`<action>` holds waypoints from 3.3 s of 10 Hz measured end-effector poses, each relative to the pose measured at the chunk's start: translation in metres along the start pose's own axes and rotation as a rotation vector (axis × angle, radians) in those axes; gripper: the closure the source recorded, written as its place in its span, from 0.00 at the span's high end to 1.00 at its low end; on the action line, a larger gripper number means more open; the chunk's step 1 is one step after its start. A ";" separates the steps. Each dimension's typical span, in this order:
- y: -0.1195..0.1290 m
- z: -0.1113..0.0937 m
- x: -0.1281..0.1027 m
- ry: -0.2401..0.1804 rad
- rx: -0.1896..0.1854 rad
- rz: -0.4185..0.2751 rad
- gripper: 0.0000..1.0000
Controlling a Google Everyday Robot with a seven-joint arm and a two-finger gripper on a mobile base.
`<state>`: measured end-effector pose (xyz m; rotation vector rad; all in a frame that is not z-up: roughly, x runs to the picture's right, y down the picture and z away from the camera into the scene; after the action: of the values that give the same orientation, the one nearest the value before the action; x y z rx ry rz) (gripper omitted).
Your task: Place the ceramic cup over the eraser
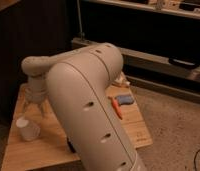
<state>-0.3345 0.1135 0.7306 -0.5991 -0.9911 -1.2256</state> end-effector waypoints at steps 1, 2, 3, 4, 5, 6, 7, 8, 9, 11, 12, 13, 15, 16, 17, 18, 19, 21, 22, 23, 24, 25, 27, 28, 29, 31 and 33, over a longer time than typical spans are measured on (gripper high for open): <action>-0.003 0.003 0.004 0.002 0.000 0.000 0.65; -0.016 0.008 0.008 0.003 0.004 -0.008 0.65; -0.022 0.010 0.008 -0.003 0.001 -0.014 0.65; -0.023 0.011 0.009 -0.007 0.000 -0.016 0.65; -0.022 0.013 0.010 -0.013 -0.003 -0.014 0.65; -0.020 0.014 0.009 -0.018 -0.005 -0.012 0.65; -0.017 0.014 0.007 -0.021 -0.008 -0.012 0.65; -0.014 0.013 0.003 -0.016 -0.010 -0.016 0.65; -0.012 0.012 -0.004 -0.010 -0.015 -0.021 0.65; -0.013 0.010 -0.012 -0.005 -0.024 -0.029 0.65; -0.014 0.012 -0.015 -0.005 -0.031 -0.032 0.65; -0.016 0.016 -0.018 -0.004 -0.041 -0.035 0.65; -0.019 0.024 -0.023 0.002 -0.060 -0.043 0.65; -0.021 0.027 -0.025 0.006 -0.070 -0.048 0.65; -0.022 0.031 -0.026 0.007 -0.077 -0.052 0.65; -0.024 0.034 -0.027 0.007 -0.081 -0.056 0.65; -0.027 0.038 -0.029 0.004 -0.085 -0.063 0.65; -0.034 0.044 -0.030 -0.002 -0.088 -0.070 0.65; -0.038 0.048 -0.029 -0.008 -0.091 -0.075 0.65; -0.040 0.051 -0.028 -0.013 -0.094 -0.078 0.65; -0.042 0.053 -0.026 -0.017 -0.097 -0.078 0.65; -0.042 0.057 -0.024 -0.023 -0.101 -0.076 0.65; -0.040 0.064 -0.024 -0.034 -0.111 -0.077 0.65; -0.040 0.066 -0.025 -0.039 -0.115 -0.079 0.65; -0.040 0.068 -0.025 -0.046 -0.119 -0.081 0.65; -0.040 0.071 -0.027 -0.055 -0.128 -0.082 0.65; -0.039 0.076 -0.029 -0.062 -0.144 -0.090 0.65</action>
<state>-0.3954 0.1803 0.7361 -0.7151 -0.9956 -1.3737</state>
